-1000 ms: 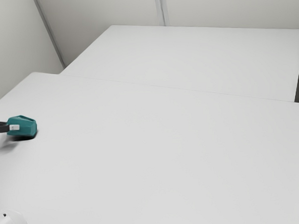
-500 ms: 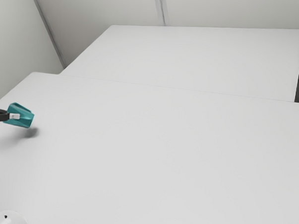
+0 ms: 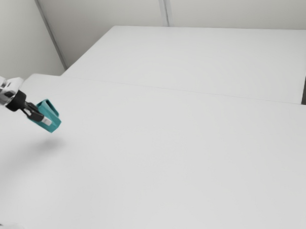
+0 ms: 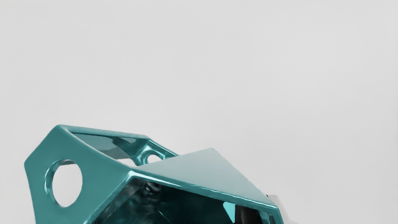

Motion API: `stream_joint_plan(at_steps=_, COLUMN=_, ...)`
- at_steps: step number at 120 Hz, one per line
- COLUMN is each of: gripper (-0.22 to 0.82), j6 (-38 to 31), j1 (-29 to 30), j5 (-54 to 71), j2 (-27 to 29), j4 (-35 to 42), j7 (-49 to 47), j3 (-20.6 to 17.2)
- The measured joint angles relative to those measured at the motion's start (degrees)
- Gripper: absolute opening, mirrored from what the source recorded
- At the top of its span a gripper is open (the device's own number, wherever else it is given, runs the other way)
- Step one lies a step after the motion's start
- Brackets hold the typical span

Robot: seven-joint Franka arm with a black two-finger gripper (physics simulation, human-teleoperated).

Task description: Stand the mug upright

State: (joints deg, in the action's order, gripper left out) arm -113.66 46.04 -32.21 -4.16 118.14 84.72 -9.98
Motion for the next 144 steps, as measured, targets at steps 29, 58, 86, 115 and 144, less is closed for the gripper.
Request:
stream_joint_plan(at_steps=29, gripper=-0.17, j6=-0.9, j1=-2.6, j5=8.2, j2=1.3, j4=-0.1, j7=-13.0, j3=-5.6)
stream_joint_plan(at_steps=58, gripper=-0.18, j6=-2.2, j1=-5.2, j5=12.4, j2=0.8, j4=0.0, j7=-25.2, j3=-12.1)
stream_joint_plan(at_steps=86, gripper=-0.18, j6=-4.2, j1=-10.9, j5=22.0, j2=1.1, j4=0.6, j7=-37.0, j3=-15.2)
stream_joint_plan(at_steps=115, gripper=-0.18, j6=-5.2, j1=-9.6, j5=29.3, j2=3.3, j4=3.9, j7=-49.0, j3=-19.5)
stream_joint_plan(at_steps=144, gripper=-0.18, j6=-5.5, j1=-11.6, j5=35.4, j2=3.0, j4=5.0, j7=-60.0, j3=-21.4)
